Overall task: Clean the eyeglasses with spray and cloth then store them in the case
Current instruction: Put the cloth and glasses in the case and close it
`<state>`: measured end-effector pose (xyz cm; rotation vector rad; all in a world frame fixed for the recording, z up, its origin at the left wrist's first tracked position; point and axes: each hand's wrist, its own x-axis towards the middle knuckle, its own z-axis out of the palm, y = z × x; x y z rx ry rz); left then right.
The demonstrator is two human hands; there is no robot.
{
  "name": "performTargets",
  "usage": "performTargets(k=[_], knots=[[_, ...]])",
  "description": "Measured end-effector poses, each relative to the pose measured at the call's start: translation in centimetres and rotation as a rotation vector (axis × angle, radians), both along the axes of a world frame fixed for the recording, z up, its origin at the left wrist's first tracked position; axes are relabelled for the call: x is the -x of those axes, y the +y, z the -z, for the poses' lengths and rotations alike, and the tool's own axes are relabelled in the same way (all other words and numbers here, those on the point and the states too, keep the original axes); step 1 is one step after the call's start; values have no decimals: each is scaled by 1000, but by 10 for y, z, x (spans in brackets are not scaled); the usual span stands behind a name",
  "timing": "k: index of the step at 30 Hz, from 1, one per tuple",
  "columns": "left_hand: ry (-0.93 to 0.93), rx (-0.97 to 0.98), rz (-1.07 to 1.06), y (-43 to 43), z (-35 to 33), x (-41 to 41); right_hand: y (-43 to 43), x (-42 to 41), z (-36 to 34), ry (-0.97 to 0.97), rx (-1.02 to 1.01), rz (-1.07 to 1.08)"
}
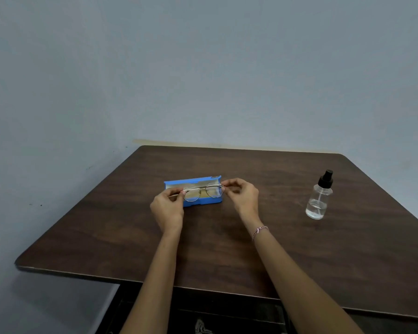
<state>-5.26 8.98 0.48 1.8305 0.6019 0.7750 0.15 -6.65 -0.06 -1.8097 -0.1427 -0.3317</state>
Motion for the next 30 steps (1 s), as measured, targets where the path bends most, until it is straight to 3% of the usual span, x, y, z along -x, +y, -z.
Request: performTargets(k=[9, 21, 30], knots=[[62, -324, -77, 20, 5, -12, 25, -13, 7, -23, 97, 47], [80, -424, -103, 29, 18, -23, 29, -36, 13, -63, 338, 81], [181, -623, -59, 32, 24, -26, 15, -36, 13, -33, 589, 1]])
